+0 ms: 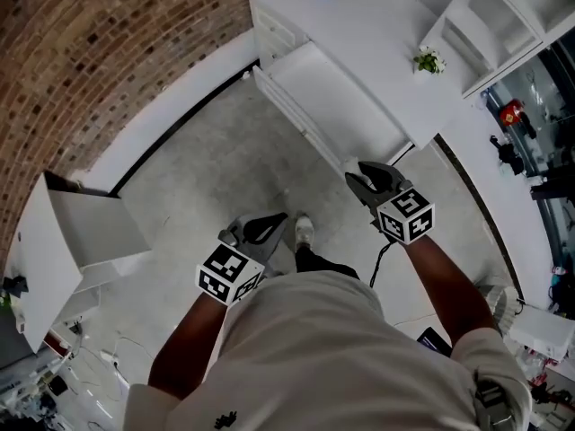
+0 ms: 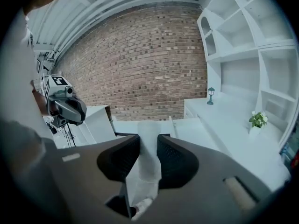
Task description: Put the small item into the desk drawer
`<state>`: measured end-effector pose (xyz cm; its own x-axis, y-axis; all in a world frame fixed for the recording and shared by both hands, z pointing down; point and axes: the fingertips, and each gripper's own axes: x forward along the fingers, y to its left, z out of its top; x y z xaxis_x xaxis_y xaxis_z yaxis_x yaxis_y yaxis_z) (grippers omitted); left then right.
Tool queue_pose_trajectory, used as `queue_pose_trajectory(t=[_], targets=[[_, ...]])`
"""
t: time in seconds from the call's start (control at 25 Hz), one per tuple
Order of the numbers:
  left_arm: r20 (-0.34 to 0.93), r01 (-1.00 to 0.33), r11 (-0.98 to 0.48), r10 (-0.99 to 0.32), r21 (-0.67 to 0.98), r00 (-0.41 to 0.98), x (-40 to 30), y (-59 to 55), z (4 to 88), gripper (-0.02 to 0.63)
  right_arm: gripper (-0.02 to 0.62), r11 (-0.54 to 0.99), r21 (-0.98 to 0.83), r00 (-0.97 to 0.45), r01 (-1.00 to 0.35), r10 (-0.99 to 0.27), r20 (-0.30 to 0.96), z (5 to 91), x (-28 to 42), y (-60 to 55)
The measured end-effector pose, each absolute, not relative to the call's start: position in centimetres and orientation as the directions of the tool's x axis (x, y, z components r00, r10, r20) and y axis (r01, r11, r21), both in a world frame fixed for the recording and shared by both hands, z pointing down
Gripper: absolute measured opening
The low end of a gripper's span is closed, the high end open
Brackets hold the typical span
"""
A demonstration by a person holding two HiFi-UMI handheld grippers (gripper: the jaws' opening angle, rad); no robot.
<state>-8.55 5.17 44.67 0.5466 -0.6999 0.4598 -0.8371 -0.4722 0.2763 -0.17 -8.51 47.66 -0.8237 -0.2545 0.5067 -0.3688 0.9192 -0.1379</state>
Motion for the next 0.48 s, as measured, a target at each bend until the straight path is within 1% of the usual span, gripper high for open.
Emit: queue_pose_trajectory(t=[0.28, 0.48], targets=[[0.462, -0.853, -0.448, -0.717, 0.269, 0.522, -9.3, -2.7, 44.7, 0.006, 0.132, 0.935, -0.098, -0.8, -0.341, -0.234, 0.552, 50.4, -1.6, -17.4], [0.456, -0.846, -0.449, -0.712, 0.287, 0.533, -10.2, -6.2, 44.7, 0.008, 0.132, 0.933, -0.059, -0.767, -0.354, -0.253, 0.59, 53.3, -3.5, -22.7]])
